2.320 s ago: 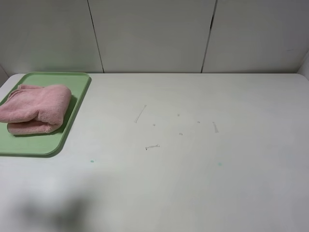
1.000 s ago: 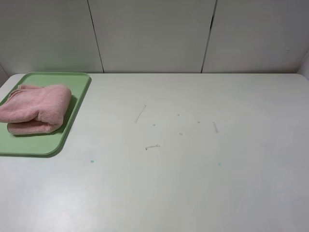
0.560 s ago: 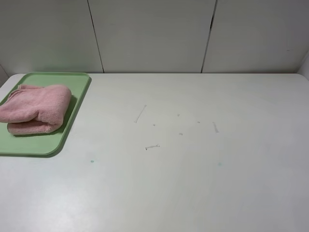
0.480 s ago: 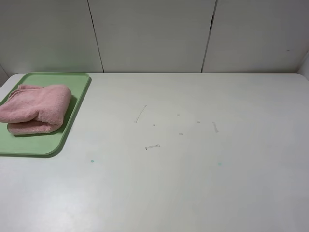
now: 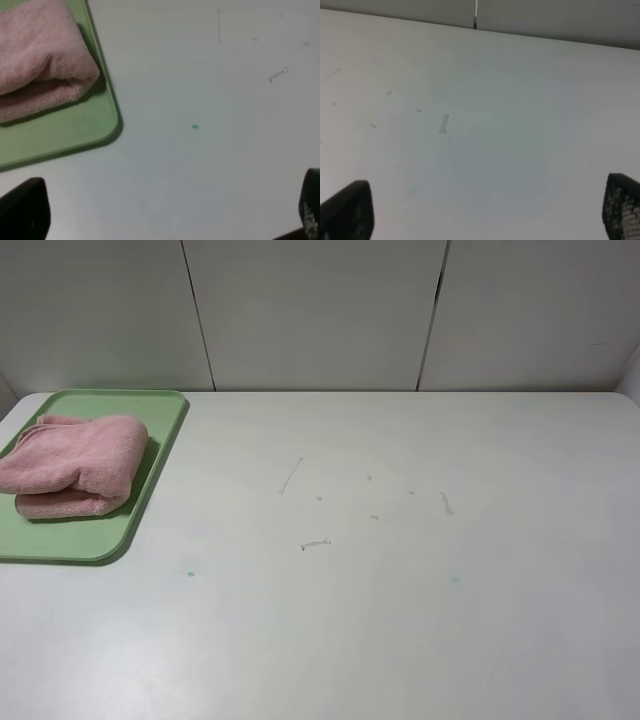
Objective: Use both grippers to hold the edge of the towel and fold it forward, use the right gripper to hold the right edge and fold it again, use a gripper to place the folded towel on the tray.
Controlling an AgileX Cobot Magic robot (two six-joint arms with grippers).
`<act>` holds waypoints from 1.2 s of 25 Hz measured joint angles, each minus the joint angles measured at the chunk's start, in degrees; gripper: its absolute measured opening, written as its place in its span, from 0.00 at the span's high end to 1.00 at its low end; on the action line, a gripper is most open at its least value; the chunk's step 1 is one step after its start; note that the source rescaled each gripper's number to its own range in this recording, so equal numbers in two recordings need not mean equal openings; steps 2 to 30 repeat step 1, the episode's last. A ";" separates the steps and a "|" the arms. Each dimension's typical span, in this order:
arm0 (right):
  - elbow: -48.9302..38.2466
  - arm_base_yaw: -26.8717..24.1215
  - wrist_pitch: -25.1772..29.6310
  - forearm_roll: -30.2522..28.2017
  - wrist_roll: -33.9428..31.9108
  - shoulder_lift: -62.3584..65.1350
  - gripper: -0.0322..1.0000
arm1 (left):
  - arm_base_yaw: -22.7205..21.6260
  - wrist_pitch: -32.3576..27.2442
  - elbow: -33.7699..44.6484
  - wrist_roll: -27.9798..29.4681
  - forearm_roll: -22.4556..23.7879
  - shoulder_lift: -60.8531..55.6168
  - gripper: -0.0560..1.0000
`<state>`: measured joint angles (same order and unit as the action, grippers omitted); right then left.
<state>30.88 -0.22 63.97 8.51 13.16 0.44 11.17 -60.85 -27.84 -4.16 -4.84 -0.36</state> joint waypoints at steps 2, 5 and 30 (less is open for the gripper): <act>0.00 0.00 0.00 0.00 0.00 0.00 0.00 | 0.00 0.00 0.00 -0.05 0.00 0.00 0.00; 0.00 0.00 0.00 0.00 0.00 0.00 0.00 | 0.00 0.00 0.00 -0.05 0.00 0.00 0.00; 0.00 0.00 0.00 0.00 0.00 0.00 0.00 | 0.00 0.00 0.00 -0.05 0.00 0.00 0.00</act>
